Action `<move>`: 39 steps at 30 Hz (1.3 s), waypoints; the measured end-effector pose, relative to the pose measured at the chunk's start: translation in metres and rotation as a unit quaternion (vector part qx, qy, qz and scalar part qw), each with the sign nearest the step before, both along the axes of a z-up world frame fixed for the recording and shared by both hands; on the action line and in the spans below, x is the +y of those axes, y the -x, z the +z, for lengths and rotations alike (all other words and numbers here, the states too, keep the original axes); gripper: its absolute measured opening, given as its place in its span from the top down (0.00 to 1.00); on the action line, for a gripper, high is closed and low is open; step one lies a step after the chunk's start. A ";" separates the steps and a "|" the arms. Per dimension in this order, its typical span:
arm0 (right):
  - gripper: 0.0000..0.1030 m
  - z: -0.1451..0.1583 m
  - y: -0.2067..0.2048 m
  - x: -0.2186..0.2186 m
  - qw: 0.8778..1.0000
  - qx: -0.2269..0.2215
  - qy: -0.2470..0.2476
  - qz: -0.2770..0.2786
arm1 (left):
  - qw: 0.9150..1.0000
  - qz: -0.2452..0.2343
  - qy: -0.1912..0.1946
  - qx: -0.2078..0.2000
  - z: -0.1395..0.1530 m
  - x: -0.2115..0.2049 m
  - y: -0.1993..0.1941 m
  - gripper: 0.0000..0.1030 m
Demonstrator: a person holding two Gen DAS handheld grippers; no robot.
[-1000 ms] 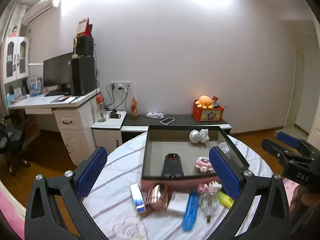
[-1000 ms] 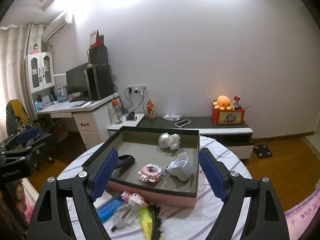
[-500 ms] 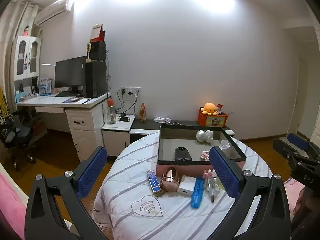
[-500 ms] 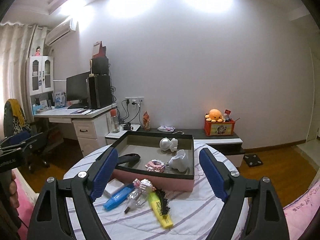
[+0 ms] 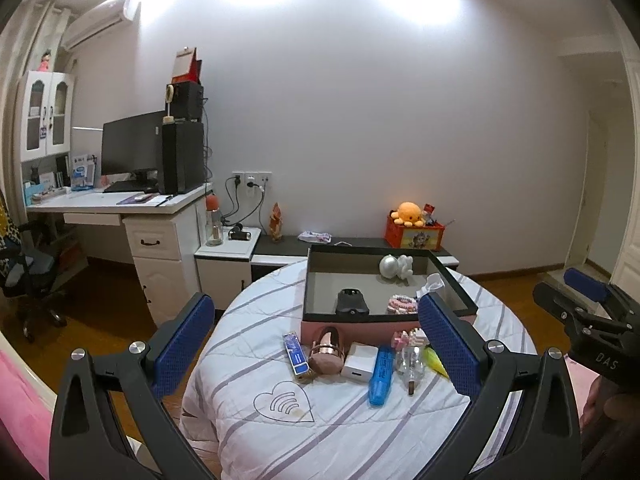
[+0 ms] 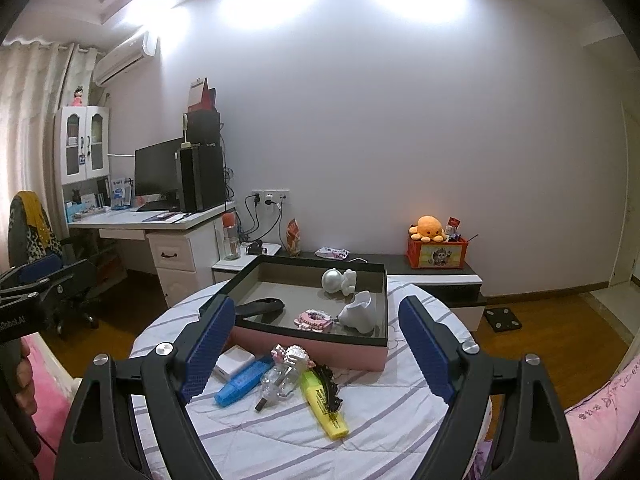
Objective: Organize rigid objects
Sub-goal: 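Lift both open tools out of the box and back from the bed, then move the left tool toward the blue highlighter while the right tool nears the yellow highlighter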
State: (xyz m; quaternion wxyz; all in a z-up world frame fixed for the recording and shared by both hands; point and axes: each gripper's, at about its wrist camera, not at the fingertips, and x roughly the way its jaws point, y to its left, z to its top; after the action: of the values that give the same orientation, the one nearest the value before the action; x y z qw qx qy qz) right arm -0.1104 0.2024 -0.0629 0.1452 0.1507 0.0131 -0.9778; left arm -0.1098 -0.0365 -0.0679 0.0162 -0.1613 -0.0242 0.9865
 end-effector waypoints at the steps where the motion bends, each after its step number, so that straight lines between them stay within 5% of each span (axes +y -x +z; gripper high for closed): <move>1: 0.17 -0.001 0.001 0.000 1.000 -0.002 0.000 0.000 | 1.000 -0.001 0.003 -0.001 0.000 0.002 0.001 0.00; 18: 0.17 -0.042 0.035 0.008 0.997 -0.072 -0.002 -0.009 | 0.996 -0.027 0.021 -0.077 -0.041 0.021 0.038 0.00; 35: 0.17 -0.116 0.082 0.025 0.981 -0.194 -0.002 -0.012 | 0.967 -0.101 -0.001 -0.232 -0.144 0.065 0.105 0.01; 38: 0.17 -0.125 0.088 0.025 0.978 -0.209 -0.002 -0.007 | 0.963 -0.103 -0.011 -0.247 -0.153 0.065 0.115 0.14; 39: 0.17 -0.126 0.089 0.025 0.977 -0.212 -0.002 -0.006 | 0.962 -0.105 -0.010 -0.252 -0.155 0.066 0.118 0.27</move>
State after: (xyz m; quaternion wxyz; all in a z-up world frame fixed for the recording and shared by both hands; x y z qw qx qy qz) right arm -0.1993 0.2276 -0.1893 0.1385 0.3554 -0.0169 -0.9242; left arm -0.2275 0.0295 -0.2230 0.1145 -0.4060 -0.0203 0.9065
